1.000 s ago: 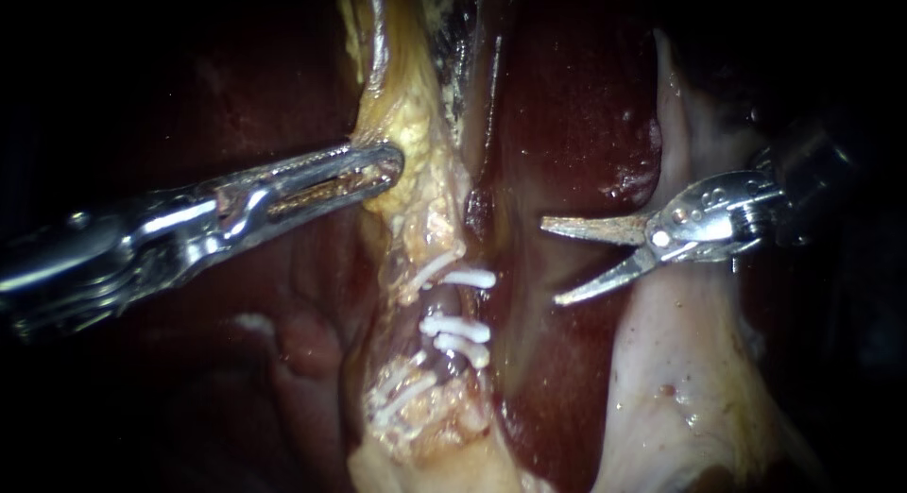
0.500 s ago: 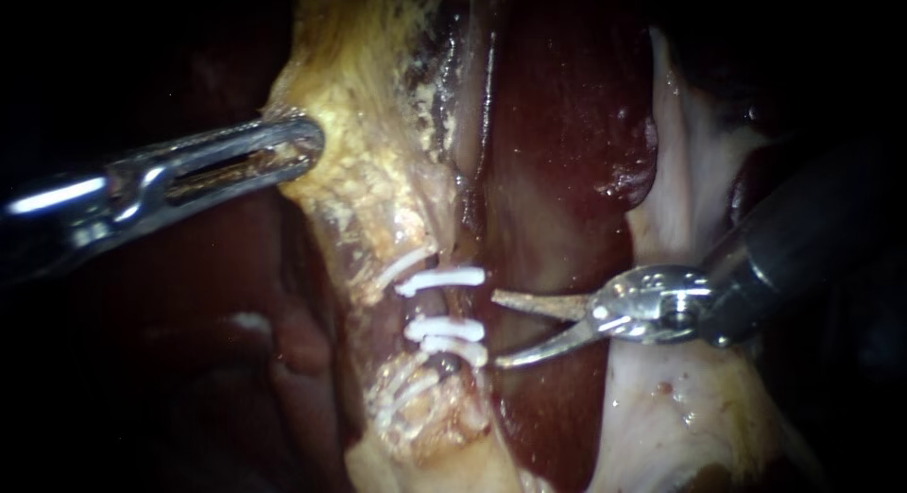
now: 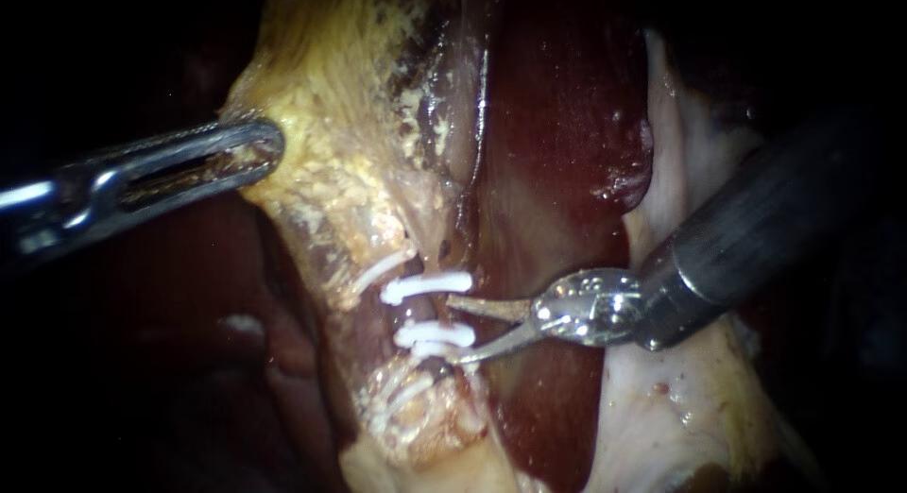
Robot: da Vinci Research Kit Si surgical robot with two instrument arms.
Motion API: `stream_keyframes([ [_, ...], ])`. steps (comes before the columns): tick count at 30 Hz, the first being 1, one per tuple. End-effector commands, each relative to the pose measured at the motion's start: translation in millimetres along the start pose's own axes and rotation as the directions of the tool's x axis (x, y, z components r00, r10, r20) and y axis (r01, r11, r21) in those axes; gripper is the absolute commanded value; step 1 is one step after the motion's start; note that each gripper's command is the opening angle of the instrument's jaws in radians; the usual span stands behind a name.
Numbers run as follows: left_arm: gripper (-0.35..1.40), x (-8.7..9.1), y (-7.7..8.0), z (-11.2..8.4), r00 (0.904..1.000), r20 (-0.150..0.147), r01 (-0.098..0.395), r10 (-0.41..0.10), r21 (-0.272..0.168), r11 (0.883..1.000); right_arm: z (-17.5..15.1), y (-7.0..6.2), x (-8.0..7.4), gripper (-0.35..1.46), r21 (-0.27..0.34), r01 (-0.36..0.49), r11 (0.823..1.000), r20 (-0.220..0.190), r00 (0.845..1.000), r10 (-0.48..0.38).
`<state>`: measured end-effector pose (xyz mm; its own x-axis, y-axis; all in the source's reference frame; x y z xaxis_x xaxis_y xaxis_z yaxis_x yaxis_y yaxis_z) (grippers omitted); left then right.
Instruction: Go to the cutting position right tube
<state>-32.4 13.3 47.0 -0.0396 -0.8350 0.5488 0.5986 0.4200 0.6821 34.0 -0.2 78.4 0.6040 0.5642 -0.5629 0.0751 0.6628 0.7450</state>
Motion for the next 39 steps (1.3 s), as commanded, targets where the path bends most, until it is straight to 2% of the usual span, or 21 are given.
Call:
stream_keyframes([
  [1,-0.35,0.0,0.0,0.0,1.0000,0.000,0.000,0.000,0.000,1.000,0.2,0.1,0.1,1.44,0.001,0.000,1.000,-0.006,1.000,0.000],
  [6,-0.35,0.0,0.0,-0.1,1.0000,0.000,0.000,0.000,0.000,1.000,1.0,0.5,0.7,1.44,-0.004,-0.002,1.000,-0.014,1.000,0.002],
  [19,-0.35,0.1,0.0,-0.1,1.0000,0.000,-0.001,0.001,0.000,1.000,2.2,-0.1,1.8,1.37,0.091,0.044,0.995,-0.049,0.998,-0.040],
  [27,-0.35,0.1,0.0,-0.1,1.0000,0.000,-0.001,0.001,0.000,1.000,3.5,0.2,2.9,1.36,0.090,0.024,0.996,-0.067,0.998,-0.018],
  [39,-0.35,0.2,0.0,0.0,1.0000,0.001,-0.001,0.001,0.000,1.000,3.6,0.5,2.9,1.32,0.094,-0.016,0.995,-0.067,0.997,0.022],
])
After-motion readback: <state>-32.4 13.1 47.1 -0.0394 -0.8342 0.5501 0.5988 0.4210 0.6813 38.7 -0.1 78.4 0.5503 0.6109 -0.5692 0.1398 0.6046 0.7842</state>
